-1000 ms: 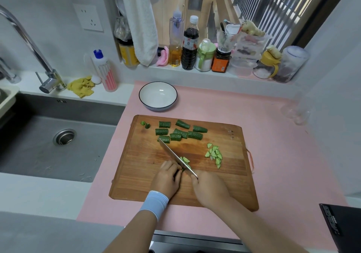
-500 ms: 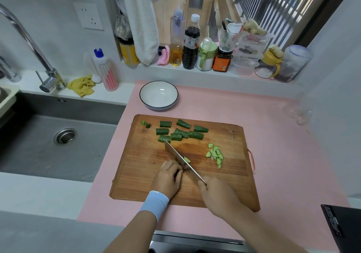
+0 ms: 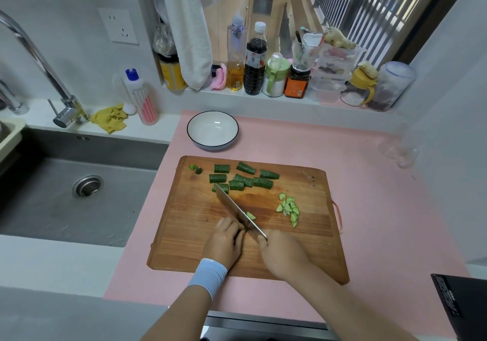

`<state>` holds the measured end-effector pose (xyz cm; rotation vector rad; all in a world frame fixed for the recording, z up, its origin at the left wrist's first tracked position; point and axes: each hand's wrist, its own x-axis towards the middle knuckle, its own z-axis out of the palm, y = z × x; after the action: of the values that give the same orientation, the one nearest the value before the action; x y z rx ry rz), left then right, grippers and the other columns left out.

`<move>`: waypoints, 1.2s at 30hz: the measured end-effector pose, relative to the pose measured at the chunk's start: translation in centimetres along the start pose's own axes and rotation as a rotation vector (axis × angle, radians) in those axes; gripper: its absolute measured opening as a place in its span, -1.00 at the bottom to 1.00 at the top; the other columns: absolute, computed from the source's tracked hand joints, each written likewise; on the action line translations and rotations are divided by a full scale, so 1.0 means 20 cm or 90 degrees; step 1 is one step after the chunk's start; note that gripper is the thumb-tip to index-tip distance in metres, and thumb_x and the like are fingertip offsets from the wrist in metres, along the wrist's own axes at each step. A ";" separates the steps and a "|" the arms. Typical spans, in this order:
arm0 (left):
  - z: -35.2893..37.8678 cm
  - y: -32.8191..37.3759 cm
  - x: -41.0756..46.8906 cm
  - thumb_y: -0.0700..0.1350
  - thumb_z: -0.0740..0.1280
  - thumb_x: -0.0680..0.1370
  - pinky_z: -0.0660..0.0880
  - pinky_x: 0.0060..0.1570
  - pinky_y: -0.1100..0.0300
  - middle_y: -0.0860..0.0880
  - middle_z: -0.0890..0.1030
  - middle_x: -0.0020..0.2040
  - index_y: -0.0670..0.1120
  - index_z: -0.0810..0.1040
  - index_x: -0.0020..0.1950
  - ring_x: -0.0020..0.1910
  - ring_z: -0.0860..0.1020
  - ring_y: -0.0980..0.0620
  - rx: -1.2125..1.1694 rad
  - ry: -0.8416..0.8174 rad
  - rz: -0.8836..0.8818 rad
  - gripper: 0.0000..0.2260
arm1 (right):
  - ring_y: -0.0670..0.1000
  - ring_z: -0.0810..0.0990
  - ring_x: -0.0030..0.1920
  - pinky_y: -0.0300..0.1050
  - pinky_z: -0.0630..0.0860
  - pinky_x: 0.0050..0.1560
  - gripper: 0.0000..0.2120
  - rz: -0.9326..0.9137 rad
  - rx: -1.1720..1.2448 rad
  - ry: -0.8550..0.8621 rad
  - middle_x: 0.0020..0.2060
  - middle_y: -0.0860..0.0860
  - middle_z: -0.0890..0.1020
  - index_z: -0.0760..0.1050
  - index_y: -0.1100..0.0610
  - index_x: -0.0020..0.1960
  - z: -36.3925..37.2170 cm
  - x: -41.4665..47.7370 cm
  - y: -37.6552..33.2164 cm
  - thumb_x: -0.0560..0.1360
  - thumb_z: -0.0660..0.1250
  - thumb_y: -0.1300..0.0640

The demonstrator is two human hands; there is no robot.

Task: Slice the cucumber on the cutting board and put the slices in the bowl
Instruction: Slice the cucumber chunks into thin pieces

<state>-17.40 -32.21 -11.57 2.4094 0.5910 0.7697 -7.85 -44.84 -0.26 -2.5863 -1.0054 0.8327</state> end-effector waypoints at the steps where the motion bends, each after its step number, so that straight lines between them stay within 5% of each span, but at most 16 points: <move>1: 0.00 0.00 0.00 -0.22 0.35 0.50 0.43 -0.02 0.27 0.01 0.52 -0.14 -0.13 0.57 -0.13 -0.11 0.45 0.02 -0.002 0.003 0.001 -0.97 | 0.06 0.50 -0.22 -0.13 0.34 -0.23 -0.75 -0.003 0.001 0.004 -0.32 -0.08 0.51 0.42 -0.02 -0.16 0.00 -0.01 0.00 0.66 0.12 -0.03; 5: 0.00 0.01 0.01 -0.28 0.43 0.45 0.39 -0.03 0.33 0.00 0.53 -0.17 -0.14 0.57 -0.16 -0.13 0.44 0.04 -0.003 0.008 -0.012 -0.92 | 0.08 0.57 -0.14 -0.11 0.40 -0.19 -0.75 -0.030 -0.013 0.035 -0.14 -0.02 0.65 0.55 -0.02 0.02 0.00 -0.04 -0.01 0.66 0.10 -0.03; 12: -0.02 0.01 0.01 -0.32 0.45 0.44 0.43 -0.01 0.30 0.00 0.55 -0.16 -0.14 0.58 -0.16 -0.12 0.48 0.03 -0.008 0.002 -0.007 -0.89 | 0.03 0.58 -0.20 -0.10 0.39 -0.25 -0.65 -0.044 -0.006 0.019 -0.33 -0.11 0.51 0.29 -0.08 -0.30 -0.03 -0.11 0.06 0.67 0.09 -0.02; 17: -0.01 0.00 0.00 -0.32 0.46 0.43 0.42 -0.01 0.32 0.00 0.55 -0.16 -0.14 0.58 -0.16 -0.11 0.48 0.05 -0.010 0.001 -0.011 -0.88 | 0.00 0.59 -0.19 -0.07 0.51 -0.15 -0.68 -0.045 -0.004 0.026 -0.28 -0.11 0.55 0.34 -0.09 -0.26 -0.01 -0.12 0.08 0.67 0.09 -0.03; 27: -0.01 0.01 0.00 -0.33 0.47 0.41 0.37 0.03 0.39 0.00 0.55 -0.16 -0.15 0.59 -0.17 -0.11 0.48 0.05 -0.008 0.000 -0.006 -0.88 | 0.09 0.58 -0.14 -0.13 0.36 -0.22 -0.75 -0.023 -0.006 0.013 -0.19 -0.01 0.64 0.52 -0.03 -0.05 0.02 -0.03 0.00 0.67 0.11 -0.02; 32: -0.01 0.01 0.00 -0.30 0.45 0.43 0.33 0.02 0.41 0.00 0.53 -0.14 -0.15 0.59 -0.15 -0.10 0.45 0.04 -0.004 0.002 -0.016 -0.90 | 0.08 0.50 -0.21 -0.13 0.33 -0.21 -0.65 -0.003 -0.001 -0.001 -0.30 -0.05 0.52 0.29 -0.05 -0.31 0.00 -0.01 0.00 0.66 0.12 -0.02; 36: 0.00 0.00 -0.01 -0.22 0.39 0.47 0.39 0.00 0.37 0.00 0.55 -0.14 -0.14 0.60 -0.14 -0.11 0.49 0.03 0.002 0.009 -0.011 -1.00 | 0.09 0.56 -0.16 -0.13 0.35 -0.21 -0.72 -0.014 -0.001 -0.001 -0.24 -0.04 0.60 0.46 -0.03 -0.17 0.00 -0.03 -0.01 0.66 0.11 -0.03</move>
<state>-17.57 -32.20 -11.59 2.4005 0.6192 0.7793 -8.22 -45.10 -0.01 -2.5718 -1.0322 0.8289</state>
